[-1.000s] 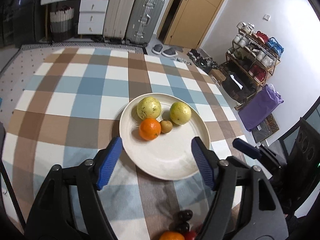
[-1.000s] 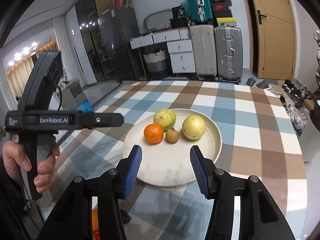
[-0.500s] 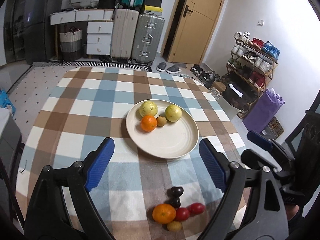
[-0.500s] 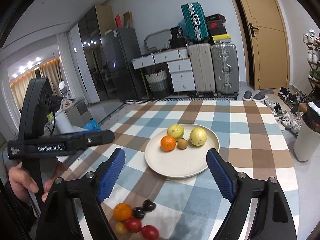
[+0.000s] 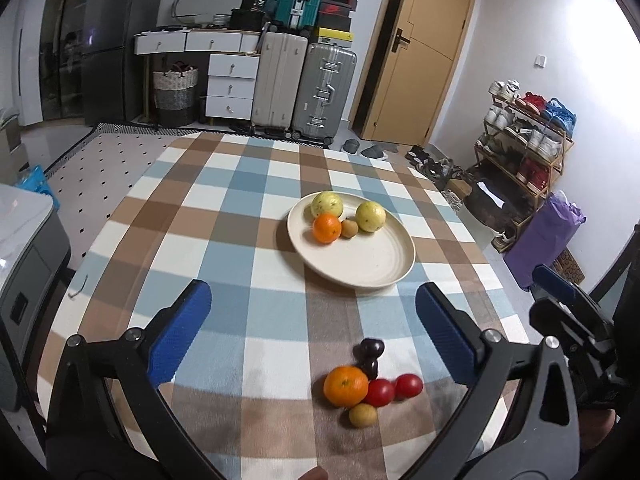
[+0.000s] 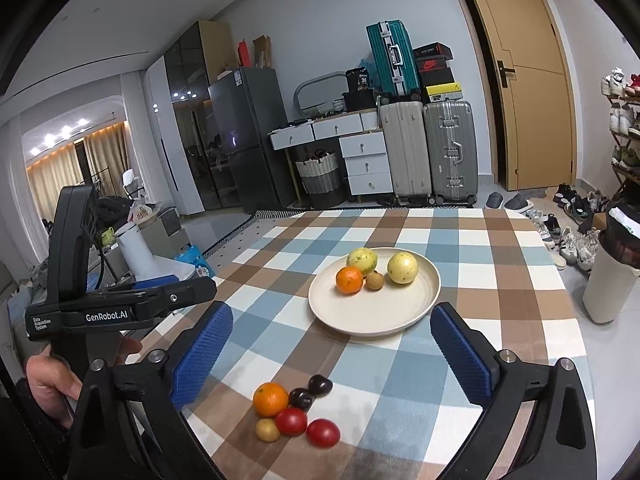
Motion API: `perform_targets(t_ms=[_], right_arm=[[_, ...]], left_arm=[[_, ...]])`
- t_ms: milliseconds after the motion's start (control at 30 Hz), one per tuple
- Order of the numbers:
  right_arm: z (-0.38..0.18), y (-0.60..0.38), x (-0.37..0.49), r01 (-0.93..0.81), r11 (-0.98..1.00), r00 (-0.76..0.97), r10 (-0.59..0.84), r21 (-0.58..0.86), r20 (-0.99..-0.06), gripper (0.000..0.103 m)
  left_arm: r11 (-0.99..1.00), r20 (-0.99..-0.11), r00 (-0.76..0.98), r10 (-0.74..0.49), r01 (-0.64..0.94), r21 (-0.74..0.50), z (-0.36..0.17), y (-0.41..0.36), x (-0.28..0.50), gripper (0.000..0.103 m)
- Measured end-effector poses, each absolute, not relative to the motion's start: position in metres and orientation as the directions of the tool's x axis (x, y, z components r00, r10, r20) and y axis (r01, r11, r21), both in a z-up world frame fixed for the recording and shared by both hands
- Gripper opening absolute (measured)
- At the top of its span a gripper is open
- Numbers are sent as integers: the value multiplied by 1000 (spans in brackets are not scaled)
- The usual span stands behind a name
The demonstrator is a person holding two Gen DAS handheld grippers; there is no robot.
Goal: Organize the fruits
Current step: 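Withdraw both tools from the plate back toward the remaining fruits, then lower the left gripper onto the small brown kiwi and close on it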
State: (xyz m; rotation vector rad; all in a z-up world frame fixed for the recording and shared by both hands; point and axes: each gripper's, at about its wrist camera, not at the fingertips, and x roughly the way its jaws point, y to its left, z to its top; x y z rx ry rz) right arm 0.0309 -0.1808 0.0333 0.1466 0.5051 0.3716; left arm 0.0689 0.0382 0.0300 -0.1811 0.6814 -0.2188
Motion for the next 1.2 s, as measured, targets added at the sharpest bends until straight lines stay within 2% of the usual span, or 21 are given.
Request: perform_targets(t_ms=[333,767,1067,1200], right_arm=[[11,-172,3,-337,914,794,404,225,-454,102],[-26,-172,-9,-309,918,757,396,249,-520,102],[-43,-184,-13,-278,921,742,387,274,-547,102],[-47,-189,-12,-271,921,740,385,280,-551,102]], left_arm=[[957,-620,737,-267,128,-259,-5,42,31,102],[943,-711,625,-322,146,-299,-70,20,21,102],[949,-754,578,-313,215,-229,-91,-10,25,102],[943,-752,574,-325,255,-214,-92,-20,28,98]])
